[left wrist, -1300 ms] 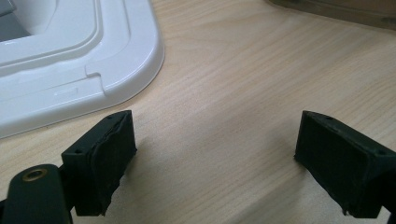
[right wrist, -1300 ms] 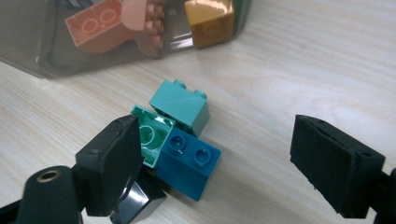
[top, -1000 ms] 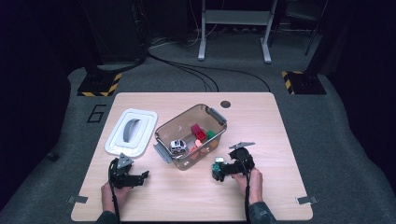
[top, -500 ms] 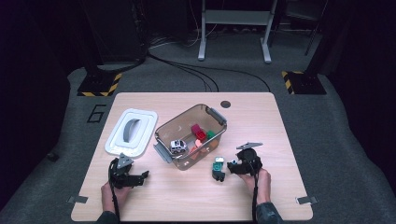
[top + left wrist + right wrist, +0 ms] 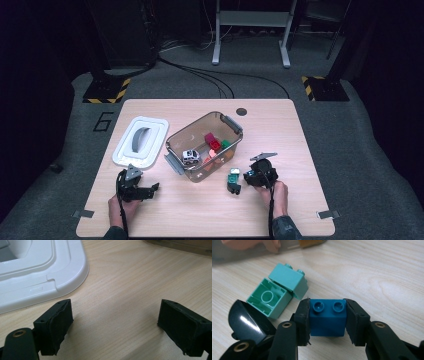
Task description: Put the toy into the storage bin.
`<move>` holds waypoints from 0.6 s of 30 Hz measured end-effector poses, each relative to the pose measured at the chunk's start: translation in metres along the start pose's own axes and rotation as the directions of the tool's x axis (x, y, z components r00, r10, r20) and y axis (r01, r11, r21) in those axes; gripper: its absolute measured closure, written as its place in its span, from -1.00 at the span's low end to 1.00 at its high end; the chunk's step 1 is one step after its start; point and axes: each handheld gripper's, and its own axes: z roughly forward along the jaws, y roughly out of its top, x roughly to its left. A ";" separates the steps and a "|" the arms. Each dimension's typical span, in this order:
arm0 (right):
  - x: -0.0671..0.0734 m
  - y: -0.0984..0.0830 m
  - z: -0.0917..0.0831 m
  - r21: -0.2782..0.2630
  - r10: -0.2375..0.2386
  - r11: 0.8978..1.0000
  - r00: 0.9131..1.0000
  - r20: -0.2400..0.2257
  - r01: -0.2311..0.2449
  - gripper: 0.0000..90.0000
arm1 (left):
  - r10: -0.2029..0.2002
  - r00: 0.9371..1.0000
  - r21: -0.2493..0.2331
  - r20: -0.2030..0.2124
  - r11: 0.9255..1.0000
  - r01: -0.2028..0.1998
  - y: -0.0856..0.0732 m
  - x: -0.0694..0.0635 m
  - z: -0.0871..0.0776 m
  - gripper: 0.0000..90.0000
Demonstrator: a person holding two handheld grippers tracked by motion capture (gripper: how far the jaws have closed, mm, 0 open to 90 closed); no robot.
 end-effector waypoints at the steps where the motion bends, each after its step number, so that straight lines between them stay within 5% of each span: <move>1: -0.001 0.000 -0.001 -0.014 0.007 1.000 1.000 -0.003 -0.007 0.31 | 0.000 1.000 -0.001 0.000 1.000 0.000 0.000 0.000 0.000 -0.73; 18: -0.017 0.026 -0.024 -0.089 0.038 0.995 0.999 -0.028 -0.040 0.31 | 0.000 1.000 -0.006 -0.002 1.000 0.000 0.000 0.000 0.000 -0.71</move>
